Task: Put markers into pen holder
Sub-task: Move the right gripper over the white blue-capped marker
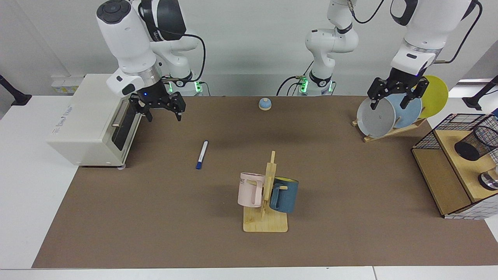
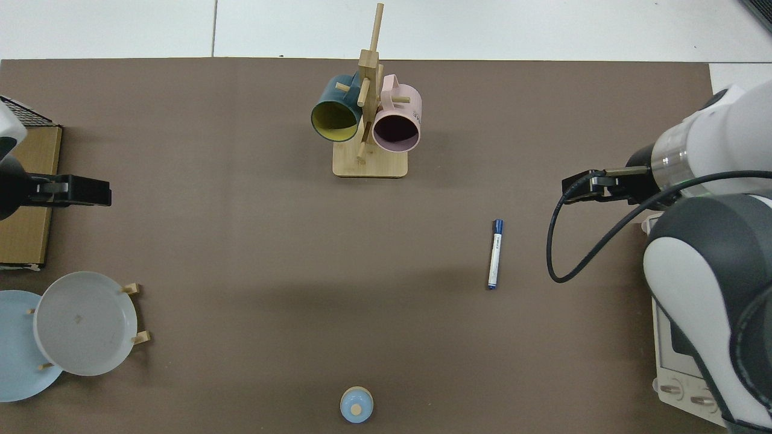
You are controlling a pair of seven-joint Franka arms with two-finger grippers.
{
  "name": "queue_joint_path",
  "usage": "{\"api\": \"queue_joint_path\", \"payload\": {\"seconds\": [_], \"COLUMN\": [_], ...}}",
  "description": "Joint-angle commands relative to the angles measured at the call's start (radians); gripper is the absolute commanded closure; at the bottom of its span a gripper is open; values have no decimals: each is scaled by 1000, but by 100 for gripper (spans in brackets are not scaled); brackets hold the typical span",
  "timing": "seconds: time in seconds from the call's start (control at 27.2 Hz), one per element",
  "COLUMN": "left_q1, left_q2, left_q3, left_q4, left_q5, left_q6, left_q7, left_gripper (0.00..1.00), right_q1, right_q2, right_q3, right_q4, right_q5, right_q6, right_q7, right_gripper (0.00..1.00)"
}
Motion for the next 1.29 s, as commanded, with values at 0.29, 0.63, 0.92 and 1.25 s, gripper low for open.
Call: {"api": "queue_joint_path", "payload": {"seconds": [0.29,0.63,0.92,1.25], "left_q1": [-13,-11,-11,-11], "left_q2": [-31,-32,-32,-32], "left_q3": [13,13,16,16], "left_q4": [-39,-60,-71,-85], "left_q5": [-14,-14,-17,-19], "left_q6": [-31,-34,-34,-34], "left_q7": [7,16,18,18], "left_gripper": [0,0,0,0], "right_q1": [45,66,91,95], "right_q2": [79,139,210,260], "right_q3": [0,-2,-2,-2], "right_q4": [-188,-276,-322,-391], "right_q5": [28,28,28,25], "right_q6": [265,417,512,615], "right_q7": [12,55,123,127], "right_gripper": [0,0,0,0]}}
